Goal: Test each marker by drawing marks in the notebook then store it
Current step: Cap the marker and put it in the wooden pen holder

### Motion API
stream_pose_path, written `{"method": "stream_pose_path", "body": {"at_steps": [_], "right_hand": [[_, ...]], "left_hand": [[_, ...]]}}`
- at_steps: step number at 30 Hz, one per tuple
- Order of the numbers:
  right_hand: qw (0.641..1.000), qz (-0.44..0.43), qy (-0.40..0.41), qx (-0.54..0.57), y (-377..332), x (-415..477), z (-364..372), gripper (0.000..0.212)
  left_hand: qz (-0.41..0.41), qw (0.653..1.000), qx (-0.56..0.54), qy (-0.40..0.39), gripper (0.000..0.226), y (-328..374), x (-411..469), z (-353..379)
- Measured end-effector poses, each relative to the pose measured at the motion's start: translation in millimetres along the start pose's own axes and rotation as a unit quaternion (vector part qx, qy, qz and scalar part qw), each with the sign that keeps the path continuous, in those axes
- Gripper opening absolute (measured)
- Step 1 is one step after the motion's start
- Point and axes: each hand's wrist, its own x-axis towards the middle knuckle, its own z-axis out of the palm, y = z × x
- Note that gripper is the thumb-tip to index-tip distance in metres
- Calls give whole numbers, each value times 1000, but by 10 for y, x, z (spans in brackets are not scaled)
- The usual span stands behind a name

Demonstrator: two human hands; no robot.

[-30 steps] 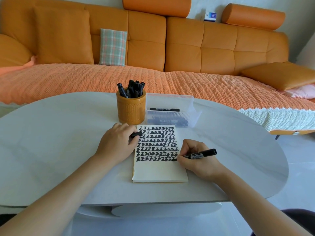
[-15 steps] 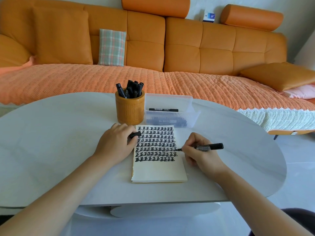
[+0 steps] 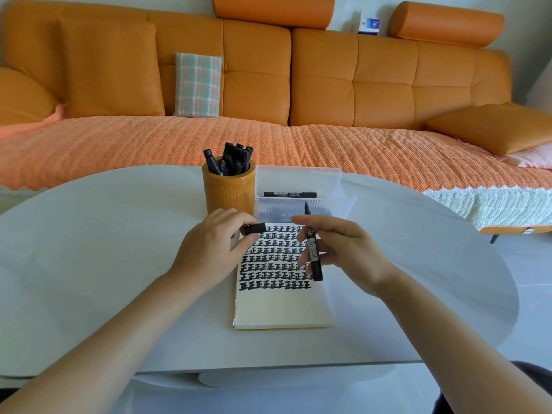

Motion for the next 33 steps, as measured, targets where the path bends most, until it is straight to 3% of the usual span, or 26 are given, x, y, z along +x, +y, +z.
{"method": "stream_pose_path", "body": {"at_steps": [2, 4, 6, 9, 19, 33], "right_hand": [[999, -2, 2, -49, 5, 35, 25, 36], [984, -32, 19, -172, 34, 63, 40, 21], [943, -44, 46, -326, 92, 94, 36, 20], [899, -96, 100, -416, 160, 108, 55, 20], [871, -180, 91, -448, 230, 124, 95, 18], [866, -212, 51, -449, 229, 116, 166, 20]], "left_hand": [[5, 1000, -9, -3, 20, 25, 16, 0], [5, 1000, -18, -7, 21, 46, 26, 1], [3, 1000, -24, -11, 22, 58, 30, 2], [-3, 1000, -24, -10, 20, 44, 35, 12], [6, 998, -37, -42, 17, 22, 47, 34], [9, 994, -57, -90, 17, 74, 42, 5]]}}
